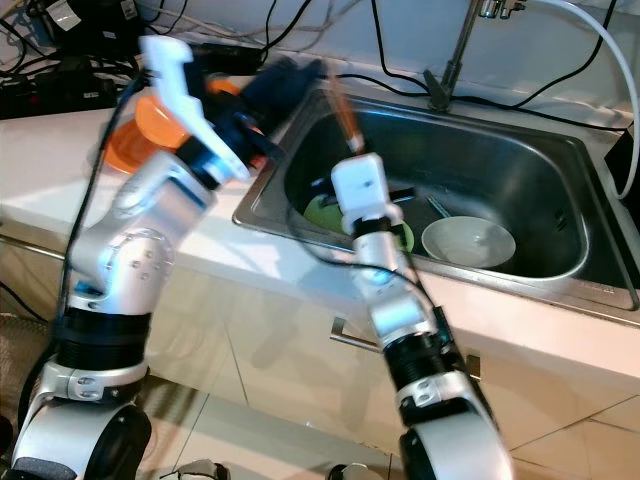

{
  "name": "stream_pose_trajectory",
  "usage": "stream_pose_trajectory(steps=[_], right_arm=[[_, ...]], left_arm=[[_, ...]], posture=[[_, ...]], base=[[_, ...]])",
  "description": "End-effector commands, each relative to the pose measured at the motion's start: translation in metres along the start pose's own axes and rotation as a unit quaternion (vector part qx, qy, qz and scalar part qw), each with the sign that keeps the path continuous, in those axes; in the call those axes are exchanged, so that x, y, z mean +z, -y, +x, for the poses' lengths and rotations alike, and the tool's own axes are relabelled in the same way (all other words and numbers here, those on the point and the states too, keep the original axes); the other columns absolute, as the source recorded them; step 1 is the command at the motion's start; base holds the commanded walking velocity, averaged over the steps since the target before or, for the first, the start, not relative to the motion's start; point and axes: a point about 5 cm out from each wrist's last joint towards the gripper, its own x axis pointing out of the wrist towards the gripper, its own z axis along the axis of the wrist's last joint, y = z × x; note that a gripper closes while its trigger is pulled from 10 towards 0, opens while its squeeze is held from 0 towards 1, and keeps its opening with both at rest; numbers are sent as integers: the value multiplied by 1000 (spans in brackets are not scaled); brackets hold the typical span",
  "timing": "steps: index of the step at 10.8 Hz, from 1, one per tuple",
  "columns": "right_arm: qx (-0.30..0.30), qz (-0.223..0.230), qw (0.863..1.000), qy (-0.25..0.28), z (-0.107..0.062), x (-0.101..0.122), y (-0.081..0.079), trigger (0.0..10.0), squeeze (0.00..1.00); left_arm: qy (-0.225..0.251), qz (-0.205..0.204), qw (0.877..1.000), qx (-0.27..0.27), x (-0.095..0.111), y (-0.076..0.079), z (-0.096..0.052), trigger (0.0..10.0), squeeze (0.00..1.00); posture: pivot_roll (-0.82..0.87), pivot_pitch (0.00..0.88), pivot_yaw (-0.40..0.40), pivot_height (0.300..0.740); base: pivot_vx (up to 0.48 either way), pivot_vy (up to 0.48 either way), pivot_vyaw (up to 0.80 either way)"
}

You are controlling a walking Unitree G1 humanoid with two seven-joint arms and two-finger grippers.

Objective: Kitchen organization

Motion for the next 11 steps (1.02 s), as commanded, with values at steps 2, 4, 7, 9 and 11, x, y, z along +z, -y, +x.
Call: stream_pose_trajectory(steps=[2, 4, 7, 9, 11], right_arm=[[-25, -4, 999, -31, 9, -6, 12, 2667, 0], [-24, 18, 998, -62, 16, -10, 16, 10000, 0], [8, 79, 989, -123, 40, -7, 25, 10000, 0], [33, 106, 975, -192, 47, -16, 26, 10000, 0], [43, 129, 962, -237, 43, -27, 25, 10000, 0]], left_arm=[[-8, -8, 1000, -11, -1, 3, -6, 10000, 0], [-29, 8, 999, 19, -7, -8, -15, 10000, 0], [-187, 163, 963, 102, -53, -37, -41, 10000, 0], [-215, 134, 962, 104, -78, -34, -51, 10000, 0], [-221, 130, 961, 102, -86, -32, -52, 10000, 0]], posture=[[105, 59, -41, 740], [105, 58, -44, 740], [92, 48, -44, 740], [88, 32, -48, 740], [92, 26, -50, 740]], base=[[0, 0, 0], [0, 0, 0], [0, 0, 0], [0, 0, 0], [0, 0, 0]])
